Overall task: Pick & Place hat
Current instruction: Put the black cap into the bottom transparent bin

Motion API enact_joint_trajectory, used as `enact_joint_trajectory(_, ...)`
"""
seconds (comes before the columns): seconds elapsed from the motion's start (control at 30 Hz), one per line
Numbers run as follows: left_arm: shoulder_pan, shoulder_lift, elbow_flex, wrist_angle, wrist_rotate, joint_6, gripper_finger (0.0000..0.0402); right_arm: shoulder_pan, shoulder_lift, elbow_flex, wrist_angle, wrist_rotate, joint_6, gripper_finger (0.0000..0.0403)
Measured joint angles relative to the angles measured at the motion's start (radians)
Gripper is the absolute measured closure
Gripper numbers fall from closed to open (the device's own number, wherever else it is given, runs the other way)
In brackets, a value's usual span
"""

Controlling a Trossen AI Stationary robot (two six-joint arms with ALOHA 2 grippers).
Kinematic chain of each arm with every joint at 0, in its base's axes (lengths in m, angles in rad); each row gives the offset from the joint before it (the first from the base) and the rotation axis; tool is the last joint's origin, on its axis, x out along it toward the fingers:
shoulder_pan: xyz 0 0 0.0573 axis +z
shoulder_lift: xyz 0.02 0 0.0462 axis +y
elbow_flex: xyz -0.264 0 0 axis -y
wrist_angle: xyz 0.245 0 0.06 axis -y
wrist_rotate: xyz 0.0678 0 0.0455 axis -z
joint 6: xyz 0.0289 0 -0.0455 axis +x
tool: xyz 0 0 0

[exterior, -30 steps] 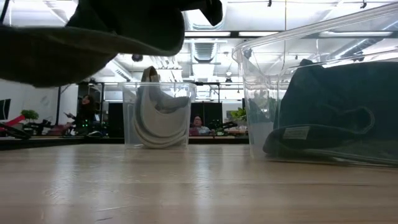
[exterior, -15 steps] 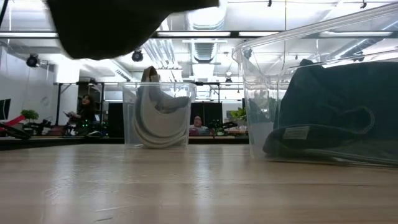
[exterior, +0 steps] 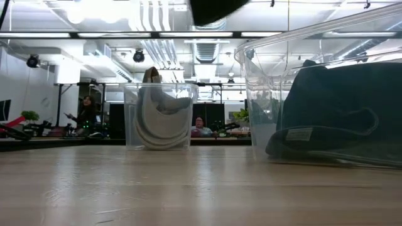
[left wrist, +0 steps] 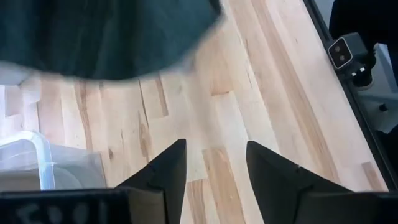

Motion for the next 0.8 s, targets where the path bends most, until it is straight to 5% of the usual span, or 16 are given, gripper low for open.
enact_joint_trajectory(0.4,-0.001,0.0,0.0,0.01,0.0,0.001,0.0241,0.151,-0.102,-0.333,-0.087,0.086,0.41,0.0392)
enact_joint_trajectory(0.8,-0.001,0.0,0.0,0.012,0.0,-0.002,0.0241,0.159,-0.122,-0.642,0.047,-0.065,0.494,0.0391)
